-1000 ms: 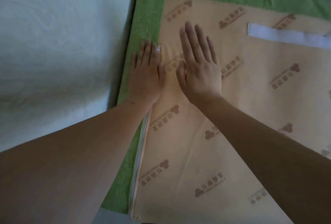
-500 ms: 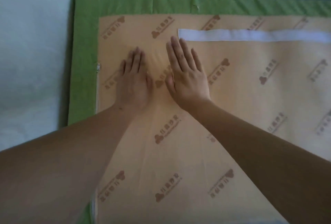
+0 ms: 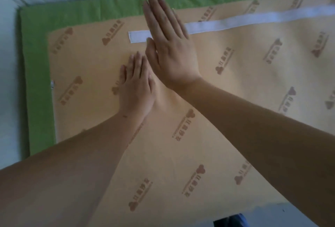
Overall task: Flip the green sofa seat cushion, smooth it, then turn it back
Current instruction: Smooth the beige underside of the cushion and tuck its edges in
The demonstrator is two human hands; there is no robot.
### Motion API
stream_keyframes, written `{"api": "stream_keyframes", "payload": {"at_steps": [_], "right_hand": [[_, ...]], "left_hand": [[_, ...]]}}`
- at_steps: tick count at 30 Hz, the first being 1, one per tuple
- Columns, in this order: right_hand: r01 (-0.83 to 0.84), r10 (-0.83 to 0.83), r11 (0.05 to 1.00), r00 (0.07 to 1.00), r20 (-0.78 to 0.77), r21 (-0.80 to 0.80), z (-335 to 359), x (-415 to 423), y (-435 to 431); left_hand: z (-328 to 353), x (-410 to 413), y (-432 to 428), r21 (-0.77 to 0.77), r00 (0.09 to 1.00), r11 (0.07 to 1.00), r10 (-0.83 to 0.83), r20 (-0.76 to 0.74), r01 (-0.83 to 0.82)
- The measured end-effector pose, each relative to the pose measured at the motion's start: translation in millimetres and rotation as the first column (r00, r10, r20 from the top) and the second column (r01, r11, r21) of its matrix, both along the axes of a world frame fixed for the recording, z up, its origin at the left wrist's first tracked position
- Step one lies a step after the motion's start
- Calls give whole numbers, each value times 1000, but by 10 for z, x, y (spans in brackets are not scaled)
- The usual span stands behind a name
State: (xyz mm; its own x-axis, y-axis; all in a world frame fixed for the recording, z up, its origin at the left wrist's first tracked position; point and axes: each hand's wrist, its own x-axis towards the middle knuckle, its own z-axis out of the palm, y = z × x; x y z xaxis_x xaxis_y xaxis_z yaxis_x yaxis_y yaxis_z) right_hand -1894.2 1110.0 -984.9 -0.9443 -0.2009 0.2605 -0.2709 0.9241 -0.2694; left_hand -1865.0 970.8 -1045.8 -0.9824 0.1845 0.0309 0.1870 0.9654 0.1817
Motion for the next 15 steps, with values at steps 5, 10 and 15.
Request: {"api": "stream_keyframes", "payload": {"at_steps": [5,10,15], "right_hand": [[-67,38,993,963,268,100,-252,137,548],[76,-81,996,984,159,37,-174,328,925],[159,-158,987,985,75,-8,-102,102,1302]], "left_hand": [[9,55,327,-25,993,993,-111,40,112],[-24,66,655,15,999,999,-39,35,39],[-5,8,1067,52,998,997,-51,42,49]]}}
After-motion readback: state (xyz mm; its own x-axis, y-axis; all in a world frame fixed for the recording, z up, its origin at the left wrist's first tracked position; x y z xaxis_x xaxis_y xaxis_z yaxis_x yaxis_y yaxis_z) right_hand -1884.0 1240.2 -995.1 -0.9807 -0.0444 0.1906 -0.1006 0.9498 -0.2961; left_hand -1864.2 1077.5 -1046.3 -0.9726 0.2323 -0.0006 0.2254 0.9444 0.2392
